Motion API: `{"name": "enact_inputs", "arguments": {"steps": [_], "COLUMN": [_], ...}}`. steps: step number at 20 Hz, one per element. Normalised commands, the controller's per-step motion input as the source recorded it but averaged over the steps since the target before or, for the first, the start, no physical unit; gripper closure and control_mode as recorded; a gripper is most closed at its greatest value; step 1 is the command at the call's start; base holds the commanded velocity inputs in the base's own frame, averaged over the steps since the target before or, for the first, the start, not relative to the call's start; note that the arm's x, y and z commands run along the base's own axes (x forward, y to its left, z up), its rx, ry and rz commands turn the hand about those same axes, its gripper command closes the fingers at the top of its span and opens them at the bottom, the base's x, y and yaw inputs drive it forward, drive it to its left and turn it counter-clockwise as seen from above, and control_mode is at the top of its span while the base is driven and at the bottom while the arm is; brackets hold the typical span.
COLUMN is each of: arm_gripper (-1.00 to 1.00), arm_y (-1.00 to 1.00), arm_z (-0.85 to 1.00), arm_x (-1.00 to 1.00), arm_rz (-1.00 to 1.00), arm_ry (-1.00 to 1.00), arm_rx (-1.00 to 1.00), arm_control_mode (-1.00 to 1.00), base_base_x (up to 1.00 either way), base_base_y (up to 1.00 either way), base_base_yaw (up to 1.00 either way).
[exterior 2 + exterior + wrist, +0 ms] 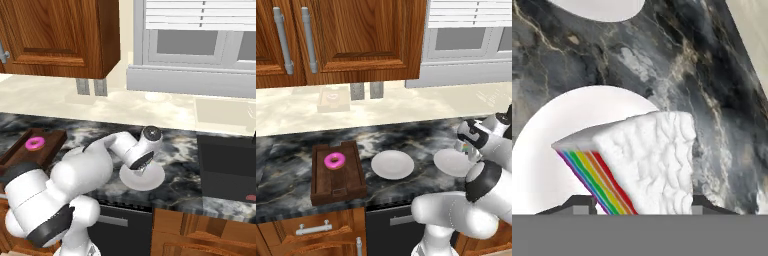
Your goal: Move the dessert items from the plates to the tray.
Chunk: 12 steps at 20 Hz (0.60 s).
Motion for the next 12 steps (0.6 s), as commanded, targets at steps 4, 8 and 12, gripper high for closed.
{"name": "enact_inputs", "arguments": {"steps": [4, 8, 12], "arm_gripper": [1.00, 1.00, 1.00], "arm_y": [0.63, 0.89, 1.00], "arm_z": [1.00, 1.00, 0.97], "arm_x": [-0.24, -0.26, -0.32], "arm_rz": [0.02, 0.00, 0.03], "arm_ry": [-0.08, 0.00, 0.05], "arm_rx": [-0.04, -0.12, -0.21], "arm_control_mode": [-1.00, -1.00, -1.00], "base_base_x": [0.00, 0.00, 0.00], "base_base_y": [0.00, 0.00, 0.00], "base_base_yaw": [0.00, 0.00, 0.00]}}
